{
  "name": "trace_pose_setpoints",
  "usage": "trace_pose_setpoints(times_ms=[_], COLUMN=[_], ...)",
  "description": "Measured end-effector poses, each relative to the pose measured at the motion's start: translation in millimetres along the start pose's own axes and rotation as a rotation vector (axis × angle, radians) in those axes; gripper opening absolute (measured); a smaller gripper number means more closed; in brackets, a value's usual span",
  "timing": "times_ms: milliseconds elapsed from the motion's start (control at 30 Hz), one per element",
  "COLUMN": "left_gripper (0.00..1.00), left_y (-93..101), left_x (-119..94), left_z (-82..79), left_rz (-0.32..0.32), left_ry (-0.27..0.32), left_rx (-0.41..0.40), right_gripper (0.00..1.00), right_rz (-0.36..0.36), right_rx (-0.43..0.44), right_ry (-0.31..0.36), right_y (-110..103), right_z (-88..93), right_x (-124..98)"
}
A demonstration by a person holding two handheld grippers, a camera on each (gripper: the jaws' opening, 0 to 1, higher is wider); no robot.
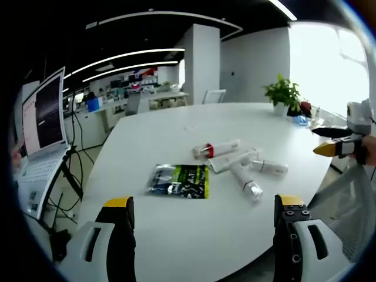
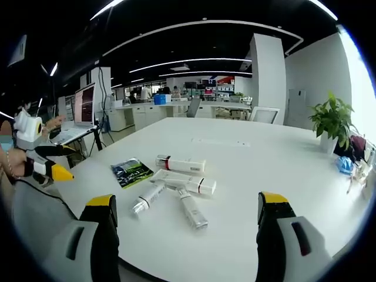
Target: Arrange the skincare products in the storage area until every visible bottle or jar stands upright without overlapping.
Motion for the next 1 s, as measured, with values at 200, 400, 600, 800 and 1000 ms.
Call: trace_pose_setpoints(times_ms=[200,400,600,800,1000], left_gripper=[0.97,0.97,0.97,0.97,0.97], left_y=[-0.1,0.5,0.6,0.5,0.6], left_x=[0.2,0.4,-0.4,-0.5,-0.3], left_z=[0.4,0.7,0.1,0.0,0.0], left_rz=[0.004,0.008,0.009,0.008,0.007], left_ry=[-0.001,-0.004,0.001,0.002,-0.001], left_rx=[0.002,0.012,0.008,0.010,0.009], right_gripper=[1.00,1.00,1.00,1.00,1.00], right_rz=[-0.006,0.003,0.012,0.002,-0.004], right_rx=[0.005,0.009,0.016,0.011,0.003], right_ry=[-0.016,-0.022,-0.027,-0.045,-0.057], right_y=[-1.6,-1.2,-0.4,-1.9,-2.6], right_z=[0.8,1.2,1.6,2.5,3.2], right_x=[0.5,-0.5,-0.5,0.7,1.7])
Point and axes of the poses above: the point that each gripper's makers call its tool centre point, and the gripper's own axes: x roughly forward along the fingers, y roughly to its right, z roughly out of its underside, the point moved 10 cm from there along -x, roughly backward along the fingers, and after that the axes turned 2 degrees about -z, right-handed, at the moved point
